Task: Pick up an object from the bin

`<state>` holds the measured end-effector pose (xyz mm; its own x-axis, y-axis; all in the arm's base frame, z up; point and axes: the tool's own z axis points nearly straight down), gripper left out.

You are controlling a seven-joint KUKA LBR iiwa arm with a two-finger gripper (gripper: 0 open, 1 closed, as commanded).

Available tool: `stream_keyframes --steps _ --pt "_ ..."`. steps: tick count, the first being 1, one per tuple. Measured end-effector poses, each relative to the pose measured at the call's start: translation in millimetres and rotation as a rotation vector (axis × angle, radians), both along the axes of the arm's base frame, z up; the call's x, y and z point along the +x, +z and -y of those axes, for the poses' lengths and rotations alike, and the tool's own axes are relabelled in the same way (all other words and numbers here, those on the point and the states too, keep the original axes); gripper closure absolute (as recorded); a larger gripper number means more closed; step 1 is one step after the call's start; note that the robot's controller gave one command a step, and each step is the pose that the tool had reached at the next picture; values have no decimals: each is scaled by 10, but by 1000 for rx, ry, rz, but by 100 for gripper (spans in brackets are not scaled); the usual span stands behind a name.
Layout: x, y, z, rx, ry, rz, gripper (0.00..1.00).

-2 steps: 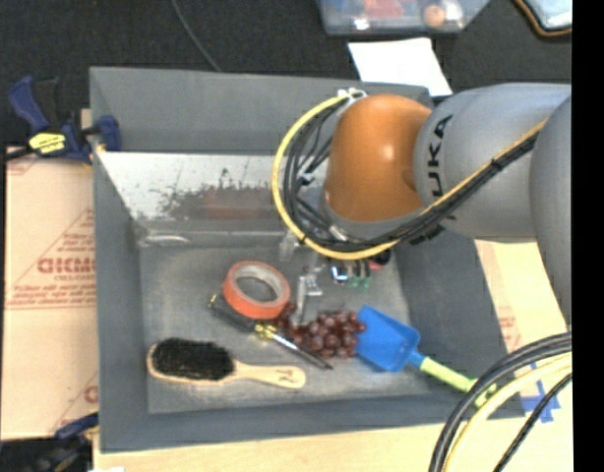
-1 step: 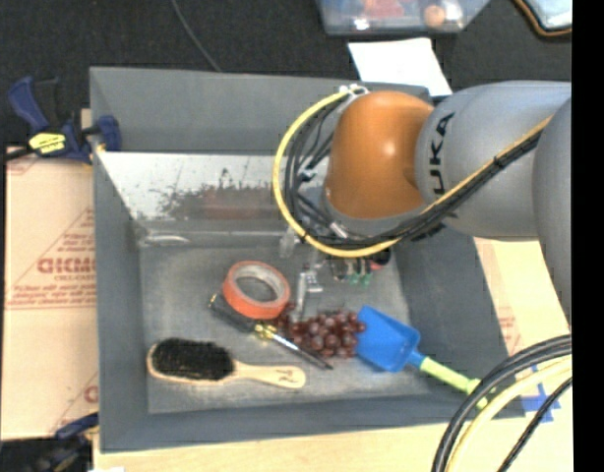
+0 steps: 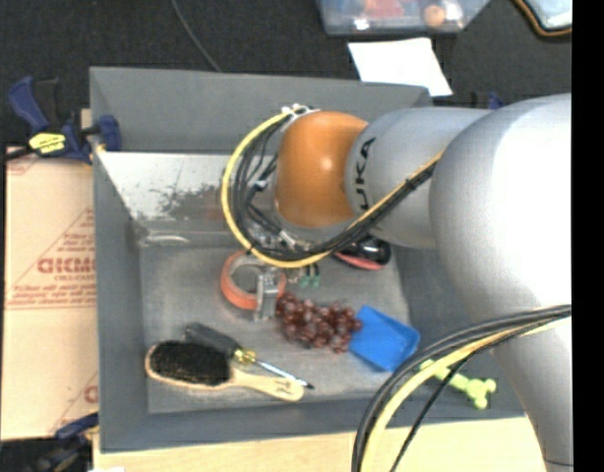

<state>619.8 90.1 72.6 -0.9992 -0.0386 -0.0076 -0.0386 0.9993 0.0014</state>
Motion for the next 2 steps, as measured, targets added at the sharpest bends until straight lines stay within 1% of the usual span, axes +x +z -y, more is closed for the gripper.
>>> stream_keyframes --steps 1,2 --pt "-19 282 -99 5 -131 9 0" --pt "26 34 5 1 -4 8 0"
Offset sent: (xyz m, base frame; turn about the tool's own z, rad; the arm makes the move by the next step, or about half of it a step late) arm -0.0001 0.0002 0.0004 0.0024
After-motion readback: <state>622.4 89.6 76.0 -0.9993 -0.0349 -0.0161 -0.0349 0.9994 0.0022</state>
